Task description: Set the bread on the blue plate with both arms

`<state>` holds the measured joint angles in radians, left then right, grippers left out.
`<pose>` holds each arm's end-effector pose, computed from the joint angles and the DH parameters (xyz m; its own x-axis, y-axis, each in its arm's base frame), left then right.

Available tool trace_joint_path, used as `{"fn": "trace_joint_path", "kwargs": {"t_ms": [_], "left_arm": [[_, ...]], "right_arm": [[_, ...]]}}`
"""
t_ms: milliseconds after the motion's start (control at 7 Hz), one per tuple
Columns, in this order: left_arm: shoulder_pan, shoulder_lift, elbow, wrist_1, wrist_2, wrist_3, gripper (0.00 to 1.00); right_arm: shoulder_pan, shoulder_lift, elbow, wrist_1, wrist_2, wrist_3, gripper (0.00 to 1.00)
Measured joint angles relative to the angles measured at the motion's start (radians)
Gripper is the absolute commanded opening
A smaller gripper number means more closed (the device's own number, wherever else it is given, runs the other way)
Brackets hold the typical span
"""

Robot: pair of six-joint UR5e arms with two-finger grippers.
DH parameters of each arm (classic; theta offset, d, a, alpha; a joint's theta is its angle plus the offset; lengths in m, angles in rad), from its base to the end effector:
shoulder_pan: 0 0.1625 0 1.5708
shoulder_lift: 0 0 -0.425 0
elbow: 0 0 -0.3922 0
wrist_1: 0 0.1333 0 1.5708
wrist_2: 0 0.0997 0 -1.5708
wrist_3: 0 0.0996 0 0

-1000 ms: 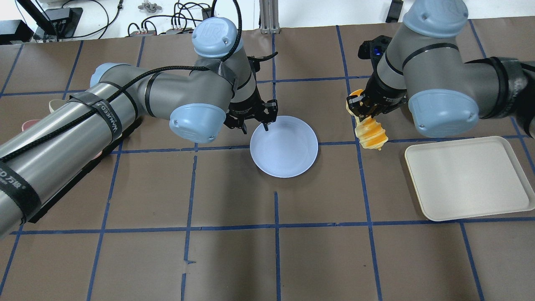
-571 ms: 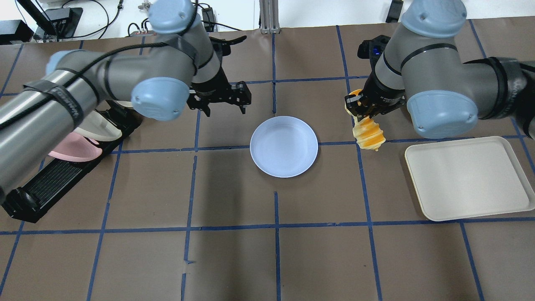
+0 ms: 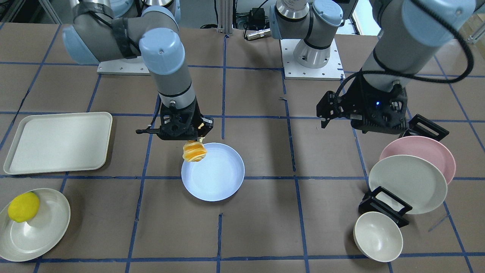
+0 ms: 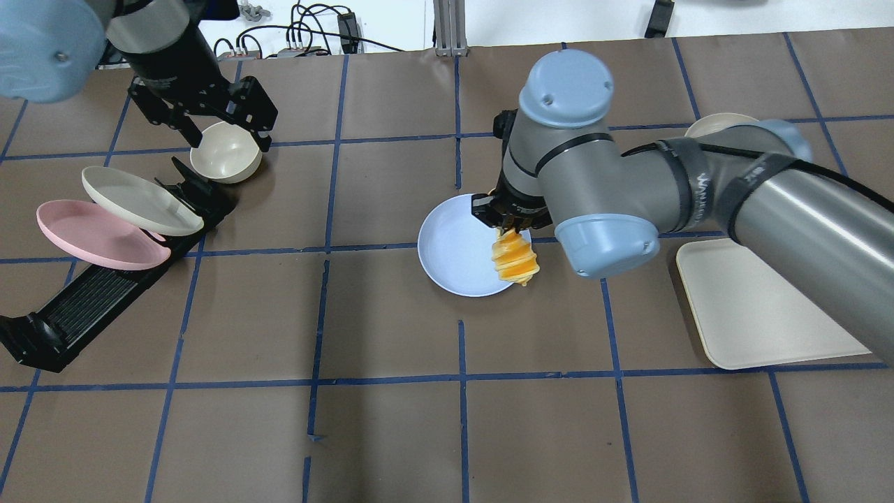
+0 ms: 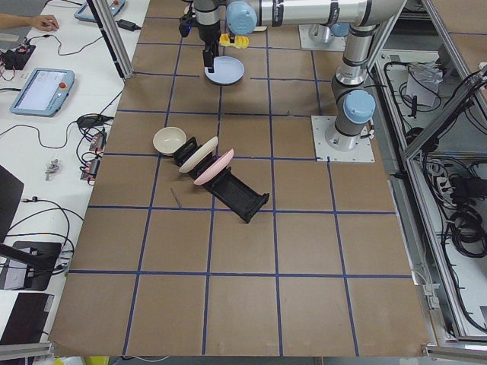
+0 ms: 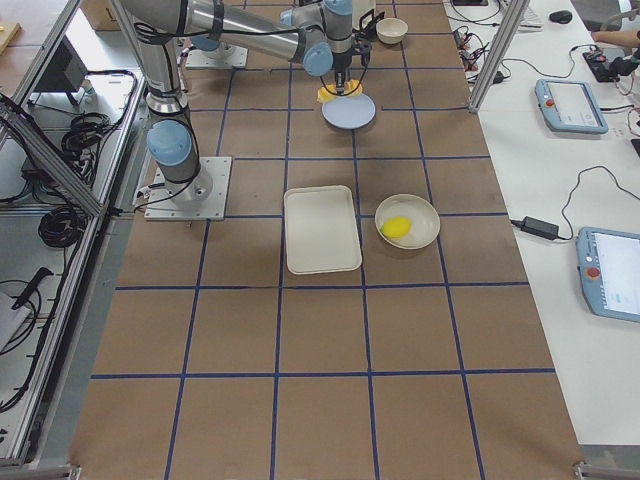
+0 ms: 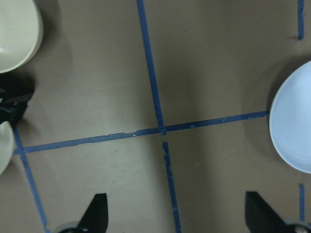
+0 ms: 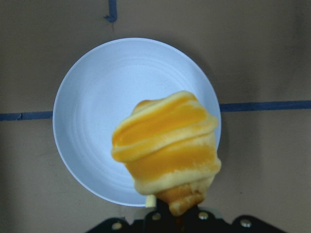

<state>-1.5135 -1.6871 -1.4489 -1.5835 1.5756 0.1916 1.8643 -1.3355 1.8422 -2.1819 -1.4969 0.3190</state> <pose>-0.1017 -0.5472 0.4865 -0.9910 0.1339 -0.0034 0.1339 0.9910 0.0079 0.2942 -0.4872 0.2971 -0.9946 0.0176 -0.1024 0.0255 0.9968 -0.0759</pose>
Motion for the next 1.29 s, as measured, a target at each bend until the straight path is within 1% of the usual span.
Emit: {"fn": "trace_joint_path", "kwargs": {"t_ms": [143,286,429,571,1143,1286], "left_arm": [[0.003,0.053,-0.022,-0.001,0.001,0.000,1.00],[0.007,0.078,-0.062,0.033,0.002,-0.003,1.00],[0.010,0.086,-0.092,0.074,0.003,-0.005,1.00],[0.014,0.087,-0.100,0.087,0.004,-0.003,1.00],[0.022,0.105,-0.090,0.056,0.005,0.006,1.00],[0.021,0.109,-0.089,0.051,0.021,0.009,1.00]], "right_arm": [[0.028,0.059,0.000,-0.061,0.003,-0.008,0.15],[0.039,0.091,-0.001,-0.089,0.005,-0.033,0.19],[0.042,0.103,-0.002,-0.099,0.004,-0.051,0.91],[0.043,0.109,-0.001,-0.103,0.004,-0.059,1.00],[0.042,0.114,-0.008,-0.095,0.008,-0.056,1.00],[0.035,0.112,-0.014,-0.094,0.009,-0.061,1.00]]}}
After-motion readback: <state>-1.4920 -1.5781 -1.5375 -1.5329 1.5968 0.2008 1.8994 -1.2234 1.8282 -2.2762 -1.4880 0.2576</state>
